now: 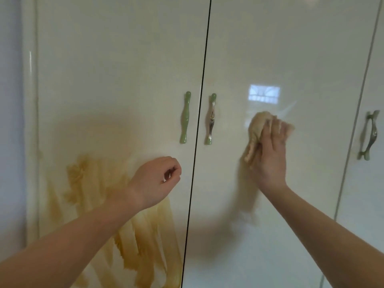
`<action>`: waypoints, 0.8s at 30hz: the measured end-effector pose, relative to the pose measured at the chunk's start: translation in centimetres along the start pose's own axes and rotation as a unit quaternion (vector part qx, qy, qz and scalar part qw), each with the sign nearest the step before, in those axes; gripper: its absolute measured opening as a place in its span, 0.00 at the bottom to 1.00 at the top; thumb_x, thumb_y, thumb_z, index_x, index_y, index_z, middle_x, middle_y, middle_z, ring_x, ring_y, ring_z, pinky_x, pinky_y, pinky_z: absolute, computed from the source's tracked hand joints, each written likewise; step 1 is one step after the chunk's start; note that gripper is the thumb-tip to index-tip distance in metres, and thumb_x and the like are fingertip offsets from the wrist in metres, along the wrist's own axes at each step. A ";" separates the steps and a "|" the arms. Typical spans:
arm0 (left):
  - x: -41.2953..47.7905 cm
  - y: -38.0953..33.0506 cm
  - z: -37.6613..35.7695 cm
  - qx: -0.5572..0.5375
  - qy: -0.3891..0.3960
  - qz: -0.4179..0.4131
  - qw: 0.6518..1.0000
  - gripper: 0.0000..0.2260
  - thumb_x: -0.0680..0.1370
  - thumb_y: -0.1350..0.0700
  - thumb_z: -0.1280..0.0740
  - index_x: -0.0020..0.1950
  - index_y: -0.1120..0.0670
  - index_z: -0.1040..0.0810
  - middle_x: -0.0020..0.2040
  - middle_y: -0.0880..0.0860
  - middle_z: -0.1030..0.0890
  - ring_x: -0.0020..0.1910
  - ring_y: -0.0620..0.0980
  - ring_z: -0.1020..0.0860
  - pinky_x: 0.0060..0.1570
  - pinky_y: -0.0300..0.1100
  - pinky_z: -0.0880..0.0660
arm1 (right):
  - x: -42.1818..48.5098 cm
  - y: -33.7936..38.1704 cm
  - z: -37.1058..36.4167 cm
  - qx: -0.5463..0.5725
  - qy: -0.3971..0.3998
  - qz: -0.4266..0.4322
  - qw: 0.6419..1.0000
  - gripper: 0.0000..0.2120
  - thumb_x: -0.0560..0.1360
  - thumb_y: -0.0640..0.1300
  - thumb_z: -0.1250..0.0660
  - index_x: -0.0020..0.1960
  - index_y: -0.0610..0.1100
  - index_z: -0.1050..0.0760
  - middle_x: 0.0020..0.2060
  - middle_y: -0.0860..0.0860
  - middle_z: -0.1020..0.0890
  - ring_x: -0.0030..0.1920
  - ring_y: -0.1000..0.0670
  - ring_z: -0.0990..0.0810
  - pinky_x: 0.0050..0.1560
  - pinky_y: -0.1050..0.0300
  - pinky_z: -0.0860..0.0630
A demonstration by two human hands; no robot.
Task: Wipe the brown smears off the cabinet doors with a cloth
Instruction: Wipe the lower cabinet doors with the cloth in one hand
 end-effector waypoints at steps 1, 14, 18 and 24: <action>-0.2 0.1 -0.3 -0.005 0.003 -0.001 1.000 0.06 0.79 0.55 0.37 0.43 0.50 0.22 0.39 0.44 0.22 0.43 0.44 0.25 0.41 0.36 0.29 | -1.6 0.6 -1.0 -0.007 0.009 0.031 0.999 0.30 0.79 0.39 0.43 0.81 0.39 0.44 0.81 0.43 0.47 0.81 0.39 0.53 0.79 0.38 0.47; 2.1 0.1 3.4 0.018 -0.047 -0.025 0.998 0.06 0.77 0.52 0.38 0.41 0.47 0.25 0.38 0.44 0.24 0.40 0.43 0.27 0.38 0.33 0.33 | 3.6 1.4 2.5 0.029 0.038 0.197 0.979 0.23 0.84 0.43 0.45 0.78 0.42 0.37 0.80 0.48 0.40 0.82 0.51 0.47 0.80 0.57 0.48; 4.3 -0.3 6.6 0.018 -0.096 -0.038 0.995 0.07 0.75 0.51 0.39 0.41 0.50 0.24 0.35 0.45 0.25 0.36 0.43 0.28 0.36 0.31 0.34 | 13.5 0.5 5.3 0.009 -0.062 -0.069 0.996 0.36 0.76 0.52 0.53 0.82 0.40 0.45 0.82 0.42 0.45 0.82 0.44 0.52 0.81 0.46 0.54; 6.7 -0.1 12.2 -0.015 -0.173 -0.022 0.985 0.06 0.76 0.53 0.37 0.41 0.51 0.22 0.37 0.44 0.23 0.34 0.45 0.28 0.36 0.37 0.31 | 18.0 6.8 1.6 -0.028 -0.032 -0.051 0.998 0.40 0.72 0.52 0.58 0.83 0.41 0.50 0.82 0.41 0.52 0.82 0.37 0.58 0.80 0.39 0.60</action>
Point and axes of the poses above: each hand's wrist, its own x-axis towards the middle knuckle, its own z-axis out of the back of the hand, y = z × x, the point moved 4 cm from there along x, towards the middle knuckle
